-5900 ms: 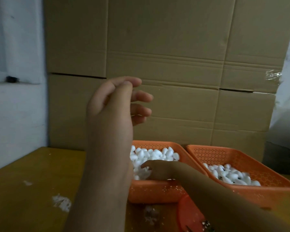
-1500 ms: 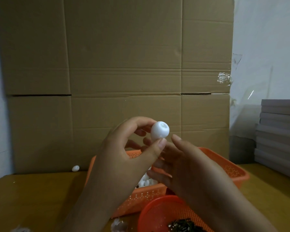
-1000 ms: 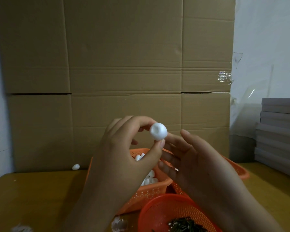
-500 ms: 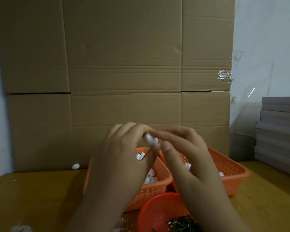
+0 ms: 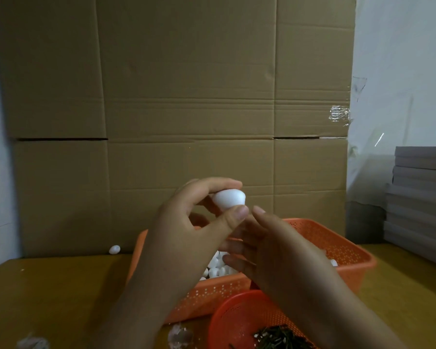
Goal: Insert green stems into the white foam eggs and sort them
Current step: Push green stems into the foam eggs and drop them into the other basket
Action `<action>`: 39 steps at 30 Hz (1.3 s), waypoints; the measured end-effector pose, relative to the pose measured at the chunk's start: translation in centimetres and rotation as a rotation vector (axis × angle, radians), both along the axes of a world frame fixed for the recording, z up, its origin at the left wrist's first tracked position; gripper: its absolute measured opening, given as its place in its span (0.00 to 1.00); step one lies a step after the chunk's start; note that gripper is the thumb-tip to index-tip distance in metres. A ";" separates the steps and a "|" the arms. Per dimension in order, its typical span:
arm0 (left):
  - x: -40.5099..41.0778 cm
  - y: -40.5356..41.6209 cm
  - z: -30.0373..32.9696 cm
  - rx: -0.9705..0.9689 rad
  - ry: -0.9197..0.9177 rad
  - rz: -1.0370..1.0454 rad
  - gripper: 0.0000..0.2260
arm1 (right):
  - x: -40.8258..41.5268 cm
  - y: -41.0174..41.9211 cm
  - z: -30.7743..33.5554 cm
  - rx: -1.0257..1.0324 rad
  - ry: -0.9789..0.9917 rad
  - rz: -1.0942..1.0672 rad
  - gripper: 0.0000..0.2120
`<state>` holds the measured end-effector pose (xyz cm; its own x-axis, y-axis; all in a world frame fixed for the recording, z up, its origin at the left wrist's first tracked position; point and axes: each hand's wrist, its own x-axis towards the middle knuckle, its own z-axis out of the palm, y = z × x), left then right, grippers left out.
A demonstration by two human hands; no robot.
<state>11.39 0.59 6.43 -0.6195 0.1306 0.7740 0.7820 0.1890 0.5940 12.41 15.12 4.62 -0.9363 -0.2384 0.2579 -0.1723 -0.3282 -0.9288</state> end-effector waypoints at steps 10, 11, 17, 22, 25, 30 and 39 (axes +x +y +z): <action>-0.6 0.4 -0.5 -0.012 -0.034 -0.093 0.08 | 0.1 -0.1 0.4 -0.247 -0.125 0.246 0.26; -0.7 0.5 -0.5 -0.039 -0.022 -0.087 0.07 | 0.1 -0.1 0.4 -0.245 -0.118 0.256 0.26; -0.4 0.3 -0.4 -0.135 0.023 -0.053 0.09 | 0.0 -0.2 0.2 -0.273 -0.092 0.261 0.16; -0.3 0.5 -0.6 -0.200 0.088 0.115 0.11 | -0.2 -0.2 -0.1 -0.253 -0.069 0.226 0.14; -0.3 0.6 -0.5 -0.214 0.181 0.220 0.11 | -0.3 -0.2 -0.1 -0.205 -0.009 0.076 0.10; -0.2 0.4 -0.3 -0.216 0.230 0.300 0.11 | -0.4 0.2 -0.1 -0.088 0.121 -0.239 0.09; 0.0 0.6 -0.6 -0.203 0.089 0.254 0.10 | 1.6 -0.5 0.0 0.369 0.700 -0.661 0.12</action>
<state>11.36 1.21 5.83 -0.5835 0.1374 0.8004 0.7416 0.4918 0.4562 14.01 14.60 4.60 -0.5775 0.0948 0.8109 -0.7558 0.3135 -0.5749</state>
